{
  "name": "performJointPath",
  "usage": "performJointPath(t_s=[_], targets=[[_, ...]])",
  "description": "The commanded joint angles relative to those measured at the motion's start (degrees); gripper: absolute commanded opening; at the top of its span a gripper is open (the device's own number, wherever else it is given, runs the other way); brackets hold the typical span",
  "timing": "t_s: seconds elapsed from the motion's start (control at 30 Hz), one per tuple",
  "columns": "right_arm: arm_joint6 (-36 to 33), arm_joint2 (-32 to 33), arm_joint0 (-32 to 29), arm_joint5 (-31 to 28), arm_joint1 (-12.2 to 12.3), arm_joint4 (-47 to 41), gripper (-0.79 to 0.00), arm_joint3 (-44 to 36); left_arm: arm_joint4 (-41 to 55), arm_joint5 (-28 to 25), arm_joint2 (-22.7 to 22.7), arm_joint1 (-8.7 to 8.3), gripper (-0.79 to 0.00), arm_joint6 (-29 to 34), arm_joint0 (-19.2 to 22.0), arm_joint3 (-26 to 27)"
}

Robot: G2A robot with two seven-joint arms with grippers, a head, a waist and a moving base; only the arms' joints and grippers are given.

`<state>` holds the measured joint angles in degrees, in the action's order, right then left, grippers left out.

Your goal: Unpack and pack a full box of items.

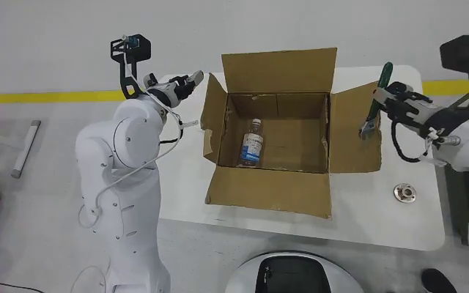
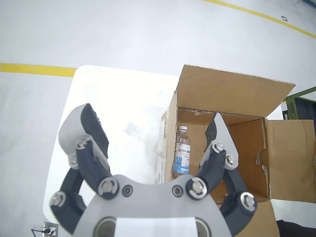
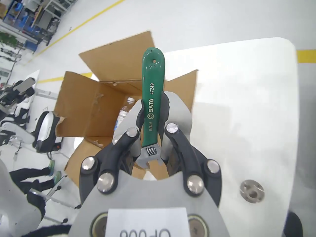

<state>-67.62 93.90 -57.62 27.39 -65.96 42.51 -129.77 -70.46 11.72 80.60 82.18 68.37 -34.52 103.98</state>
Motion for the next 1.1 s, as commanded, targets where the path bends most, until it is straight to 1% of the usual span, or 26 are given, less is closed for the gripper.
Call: performJointPath(t_s=[0.0,0.13,0.3,0.47,0.57,0.63,0.7,0.8,0.93,1.07], targets=[[1.27,-4.17,1.46,0.78,-0.23,-0.98,-0.785,1.38,0.00,0.00,0.00,0.00,0.000,0.00,0.00,0.00],[5.81,-13.06,3.71,3.37,-0.97,-1.10,-0.785,5.47,0.00,0.00,0.00,0.00,0.000,0.00,0.00,0.00],[13.43,-23.00,6.00,6.87,-2.31,-0.13,-0.785,12.43,0.00,0.00,0.00,0.00,0.000,0.00,0.00,0.00],[21.44,-30.48,8.35,10.76,-3.89,1.53,-0.785,20.86,0.00,0.00,0.00,0.00,0.000,0.00,0.00,0.00],[25.70,-34.66,9.86,12.81,-4.92,3.35,-0.785,24.32,0.00,0.00,0.00,0.00,0.000,0.00,0.00,0.00],[27.26,-36.77,10.86,14.29,-5.65,3.16,-0.785,26.32,0.00,0.00,0.00,0.00,0.000,0.00,0.00,0.00],[29.20,-38.91,12.08,15.16,-6.27,4.77,-0.785,28.35,0.00,0.00,0.00,0.00,0.000,0.00,0.00,0.00],[29.11,-41.54,13.74,16.50,-7.22,5.05,-0.785,31.90,0.00,0.00,0.00,0.00,0.000,0.00,0.00,0.00],[29.77,-44.70,15.22,16.77,-8.40,5.85,-0.785,35.46,0.00,0.00,0.00,0.00,0.000,0.00,0.00,0.00],[30.64,-46.77,16.52,18.18,-9.72,5.28,-0.785,38.87,0.00,0.00,0.00,0.00,0.000,0.00,0.00,0.00]])
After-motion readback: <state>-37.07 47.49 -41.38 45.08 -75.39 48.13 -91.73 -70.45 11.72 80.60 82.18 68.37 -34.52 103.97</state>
